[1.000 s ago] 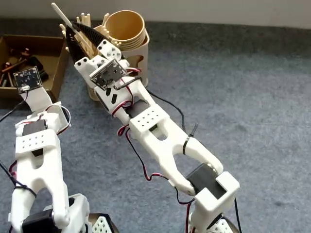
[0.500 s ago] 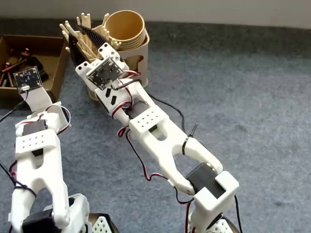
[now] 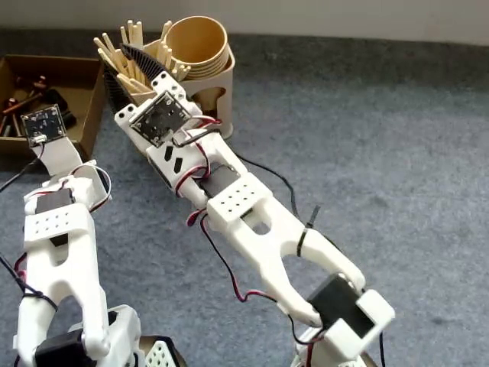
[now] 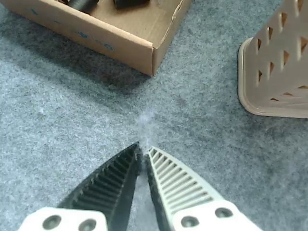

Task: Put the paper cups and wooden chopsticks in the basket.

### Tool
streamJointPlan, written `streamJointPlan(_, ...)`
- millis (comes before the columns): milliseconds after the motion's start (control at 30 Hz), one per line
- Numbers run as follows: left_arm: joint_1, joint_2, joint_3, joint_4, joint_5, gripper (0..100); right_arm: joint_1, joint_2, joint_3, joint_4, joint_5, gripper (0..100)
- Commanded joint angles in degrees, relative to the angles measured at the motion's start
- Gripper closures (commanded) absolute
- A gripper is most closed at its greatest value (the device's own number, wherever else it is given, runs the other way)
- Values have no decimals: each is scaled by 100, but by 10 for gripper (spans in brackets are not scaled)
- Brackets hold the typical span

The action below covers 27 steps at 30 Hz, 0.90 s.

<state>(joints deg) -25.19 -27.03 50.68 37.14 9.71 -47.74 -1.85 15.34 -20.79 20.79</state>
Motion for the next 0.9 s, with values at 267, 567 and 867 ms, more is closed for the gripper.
streamJointPlan(267, -75, -163, -13, -88, -35, 995, 207, -2958, 1719, 1455, 53, 993)
streamJointPlan(567, -75, -215, 145, -440, 0, 995, 971, -5341, 4057, 1464, 53, 993)
streamJointPlan(867, -40, -523, -154, -396, 9, 995, 1754, -7582, 6123, 1464, 53, 993)
